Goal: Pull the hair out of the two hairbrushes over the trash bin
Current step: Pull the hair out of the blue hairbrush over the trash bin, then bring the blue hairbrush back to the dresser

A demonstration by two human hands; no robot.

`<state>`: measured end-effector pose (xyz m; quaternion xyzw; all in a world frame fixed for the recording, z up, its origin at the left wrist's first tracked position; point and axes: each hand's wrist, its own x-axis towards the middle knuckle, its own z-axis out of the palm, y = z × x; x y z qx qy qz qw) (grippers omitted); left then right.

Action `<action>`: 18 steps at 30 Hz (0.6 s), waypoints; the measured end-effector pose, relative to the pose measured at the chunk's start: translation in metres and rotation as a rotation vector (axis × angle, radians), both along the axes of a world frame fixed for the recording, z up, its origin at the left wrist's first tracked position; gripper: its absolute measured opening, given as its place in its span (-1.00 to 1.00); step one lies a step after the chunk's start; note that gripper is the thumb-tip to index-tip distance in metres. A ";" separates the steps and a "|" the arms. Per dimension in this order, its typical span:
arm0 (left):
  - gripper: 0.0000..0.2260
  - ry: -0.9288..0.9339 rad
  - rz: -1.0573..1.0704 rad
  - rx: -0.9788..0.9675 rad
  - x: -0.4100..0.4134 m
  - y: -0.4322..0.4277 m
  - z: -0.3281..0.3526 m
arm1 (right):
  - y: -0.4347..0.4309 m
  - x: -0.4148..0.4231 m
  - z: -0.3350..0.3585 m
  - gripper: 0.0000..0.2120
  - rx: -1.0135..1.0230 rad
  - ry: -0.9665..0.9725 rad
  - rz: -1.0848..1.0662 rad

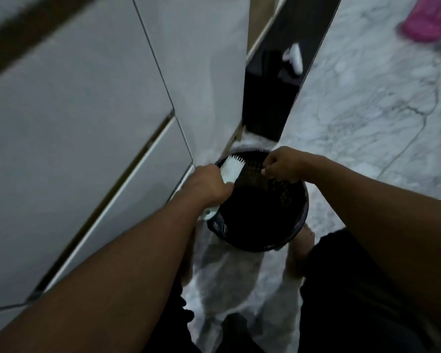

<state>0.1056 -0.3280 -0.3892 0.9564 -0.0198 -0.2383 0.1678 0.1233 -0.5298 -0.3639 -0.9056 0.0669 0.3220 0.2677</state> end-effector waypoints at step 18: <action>-0.74 -0.755 0.124 0.008 -0.052 0.021 0.384 | 0.040 -0.049 0.377 -0.85 0.007 -0.603 0.094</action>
